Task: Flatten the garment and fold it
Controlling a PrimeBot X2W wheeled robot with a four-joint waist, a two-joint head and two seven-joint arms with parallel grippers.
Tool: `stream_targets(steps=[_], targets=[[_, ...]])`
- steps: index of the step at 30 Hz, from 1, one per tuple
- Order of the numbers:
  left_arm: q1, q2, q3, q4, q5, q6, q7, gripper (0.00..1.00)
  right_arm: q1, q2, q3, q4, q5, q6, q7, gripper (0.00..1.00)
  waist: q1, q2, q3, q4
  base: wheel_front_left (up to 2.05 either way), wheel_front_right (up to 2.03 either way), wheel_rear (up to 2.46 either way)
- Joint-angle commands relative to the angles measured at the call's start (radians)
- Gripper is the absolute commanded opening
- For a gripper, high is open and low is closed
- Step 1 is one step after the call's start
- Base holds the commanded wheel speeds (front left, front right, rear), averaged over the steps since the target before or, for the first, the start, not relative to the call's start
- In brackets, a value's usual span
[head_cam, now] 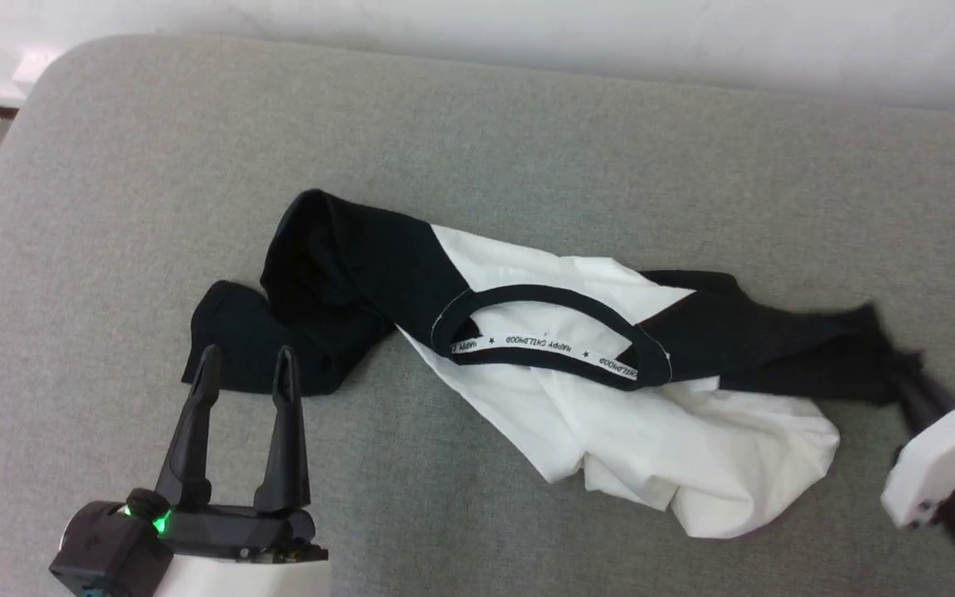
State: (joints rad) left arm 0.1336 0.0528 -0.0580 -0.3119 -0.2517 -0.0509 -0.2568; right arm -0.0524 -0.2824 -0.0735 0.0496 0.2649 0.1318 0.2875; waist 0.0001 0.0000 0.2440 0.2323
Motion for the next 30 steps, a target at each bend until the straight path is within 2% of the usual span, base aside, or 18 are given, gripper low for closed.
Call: stream_targets(steps=[1, 5, 10, 13, 15, 21, 24, 27, 28, 29, 30], targets=[[-0.001, -0.002, 0.006, 0.002, 0.005, 0.004, -0.005, 1.0, -0.036, -0.011, -0.037, -0.029, 0.002, -0.001, -0.015, 0.0, -0.0001, 0.0, -0.035, -0.02, 0.0, 0.0, 0.0], [0.015, -0.003, 0.005, 0.012, -0.002, 0.001, -0.005, 1.0, -0.078, -0.073, -0.13, -0.14, -0.036, -0.001, 0.001, 0.0, -0.0001, 0.0, -0.085, -0.038, 0.0, 0.0, 0.0], [0.028, -0.003, -0.014, 0.023, -0.013, 0.006, -0.005, 1.0, -0.127, -0.209, -0.213, -0.317, -0.133, -0.001, 0.074, 0.0, -0.0001, 0.0, -0.123, -0.044, 0.0, 0.0, 0.0], [0.032, -0.003, -0.018, 0.029, -0.021, 0.008, -0.005, 1.0, -0.155, -0.312, -0.179, -0.378, -0.21, -0.001, 0.101, 0.0, -0.0001, 0.0, -0.132, -0.043, 0.0, 0.0, 0.0], [0.034, -0.003, -0.022, 0.033, -0.026, 0.01, -0.005, 1.0, -0.165, -0.37, -0.108, -0.387, -0.269, -0.001, 0.117, 0.0, -0.0001, 0.0, -0.133, -0.042, 0.0, 0.0, 0.0], [0.026, -0.003, -0.046, 0.046, -0.033, 0.006, -0.005, 1.0, -0.146, -0.231, 0.049, -0.223, -0.191, -0.001, 0.222, 0.0, -0.0001, 0.0, -0.124, -0.021, 0.0, 0.0, 0.0], [0.024, -0.003, -0.058, 0.052, -0.029, 0.006, -0.005, 1.0, -0.066, -0.188, 0.044, -0.108, -0.169, -0.001, 0.262, 0.0, -0.0001, 0.0, -0.12, 0.003, 0.0, 0.0, 0.0], [0.027, -0.003, -0.053, 0.052, -0.023, 0.007, -0.005, 1.0, 0.004, -0.164, -0.007, -0.041, -0.163, -0.001, 0.28, 0.0, -0.0001, 0.0, -0.117, 0.015, 0.0, 0.0, 0.0], [0.03, -0.003, -0.049, 0.052, -0.022, 0.006, -0.005, 1.0, 0.02, -0.156, -0.025, -0.031, -0.158, -0.001, 0.28, 0.12, -0.0001, 0.0, -0.117, 0.015, 0.0, 0.0, 0.0], [0.033, -0.003, -0.044, 0.051, -0.021, 0.005, -0.005, 1.0, 0.03, -0.149, -0.044, -0.032, -0.156, -0.001, 0.271, 0.41, -0.0001, 0.0, -0.117, 0.013, 0.0, 0.0, 0.0], [0.036, -0.003, -0.039, 0.051, -0.022, 0.006, -0.005, 1.0, 0.036, -0.146, -0.061, -0.035, -0.158, -0.001, 0.261, 1.0, -0.0001, 0.0, -0.117, 0.008, 0.0, 0.0, 0.0]])
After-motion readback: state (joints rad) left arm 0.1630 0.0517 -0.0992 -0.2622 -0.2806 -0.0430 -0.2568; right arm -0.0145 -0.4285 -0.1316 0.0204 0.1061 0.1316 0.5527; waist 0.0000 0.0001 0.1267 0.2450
